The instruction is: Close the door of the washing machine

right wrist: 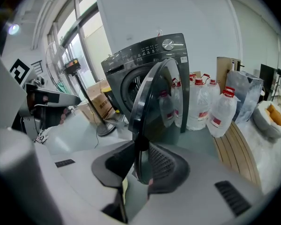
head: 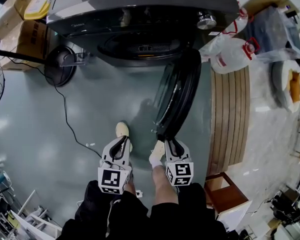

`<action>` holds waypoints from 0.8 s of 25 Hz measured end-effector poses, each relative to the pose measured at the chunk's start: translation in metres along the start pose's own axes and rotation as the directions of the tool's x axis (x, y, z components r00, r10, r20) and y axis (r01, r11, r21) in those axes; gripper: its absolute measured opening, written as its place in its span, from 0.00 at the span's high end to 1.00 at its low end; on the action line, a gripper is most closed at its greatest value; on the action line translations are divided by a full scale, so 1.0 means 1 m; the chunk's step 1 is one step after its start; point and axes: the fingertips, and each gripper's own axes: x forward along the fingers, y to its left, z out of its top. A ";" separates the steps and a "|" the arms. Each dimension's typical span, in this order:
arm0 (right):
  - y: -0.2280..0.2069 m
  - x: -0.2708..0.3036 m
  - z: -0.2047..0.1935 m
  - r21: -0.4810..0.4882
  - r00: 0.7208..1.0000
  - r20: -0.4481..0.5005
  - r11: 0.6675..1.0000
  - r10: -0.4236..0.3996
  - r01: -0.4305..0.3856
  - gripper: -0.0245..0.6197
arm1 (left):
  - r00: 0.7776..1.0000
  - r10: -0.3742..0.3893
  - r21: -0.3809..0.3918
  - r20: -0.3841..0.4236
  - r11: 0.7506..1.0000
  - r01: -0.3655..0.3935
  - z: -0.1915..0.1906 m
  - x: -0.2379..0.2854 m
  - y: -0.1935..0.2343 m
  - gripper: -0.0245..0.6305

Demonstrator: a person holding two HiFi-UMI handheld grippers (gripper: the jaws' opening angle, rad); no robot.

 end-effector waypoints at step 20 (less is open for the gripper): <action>0.104 0.085 0.051 0.123 0.999 0.005 0.992 -0.036 0.036 0.78 | 1.000 -0.021 0.014 -0.022 1.000 0.021 0.021 -0.003 0.133 0.91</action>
